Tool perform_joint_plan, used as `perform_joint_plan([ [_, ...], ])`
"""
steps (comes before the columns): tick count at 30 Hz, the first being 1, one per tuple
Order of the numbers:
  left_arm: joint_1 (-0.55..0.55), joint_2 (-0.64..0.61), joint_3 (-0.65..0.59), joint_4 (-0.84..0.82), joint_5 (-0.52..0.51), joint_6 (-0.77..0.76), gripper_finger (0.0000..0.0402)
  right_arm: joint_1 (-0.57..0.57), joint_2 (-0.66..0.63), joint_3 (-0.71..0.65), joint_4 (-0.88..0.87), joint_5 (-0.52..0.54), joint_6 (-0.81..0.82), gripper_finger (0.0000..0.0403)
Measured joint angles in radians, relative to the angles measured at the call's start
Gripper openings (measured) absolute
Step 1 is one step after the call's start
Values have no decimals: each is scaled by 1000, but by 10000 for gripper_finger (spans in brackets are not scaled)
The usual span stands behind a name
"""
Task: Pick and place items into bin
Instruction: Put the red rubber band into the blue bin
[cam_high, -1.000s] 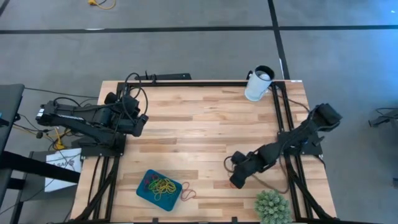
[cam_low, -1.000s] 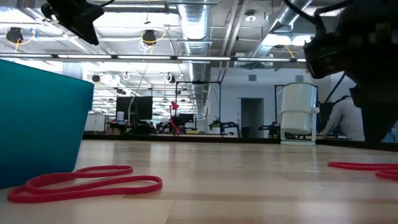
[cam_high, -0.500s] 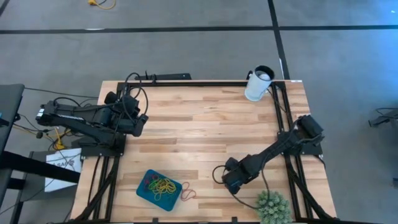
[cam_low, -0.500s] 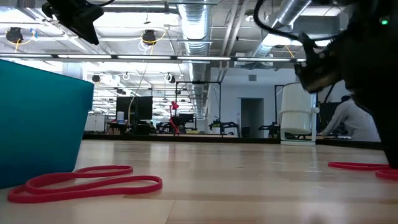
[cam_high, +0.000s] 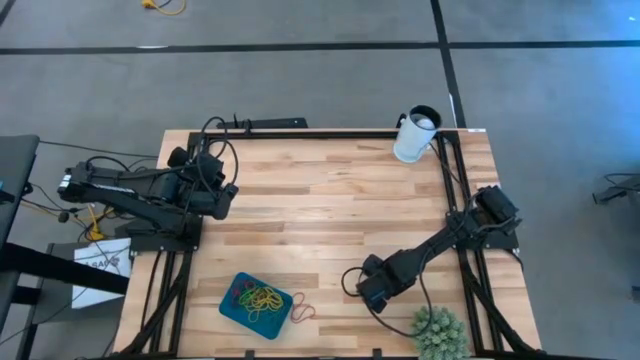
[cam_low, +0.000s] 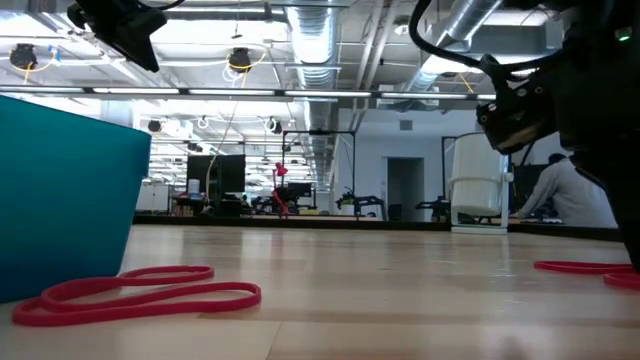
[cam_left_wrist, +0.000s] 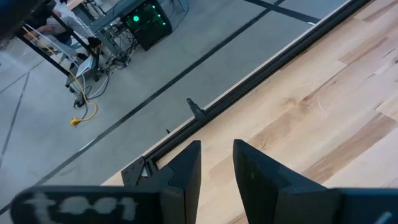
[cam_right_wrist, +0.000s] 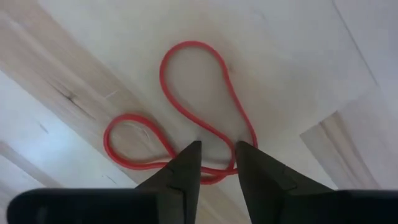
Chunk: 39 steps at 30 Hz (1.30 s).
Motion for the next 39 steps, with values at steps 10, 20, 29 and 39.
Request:
perform_joint_plan([
  [10, 0, 0, 0, 0, 3, 0, 85, 5, 0, -1, 43, 74, -68, 10],
  [20, 0, 0, 0, 0, 4, 0, 85, -46, -9, 166, 165, 276, -350, 1],
  [29, 0, 0, 0, 4, -8, 8, 85, -168, -10, 296, 503, 313, -896, 1],
  [39, 0, 0, 0, 3, -49, 60, 85, -323, 3, 343, 975, 34, -1177, 0],
])
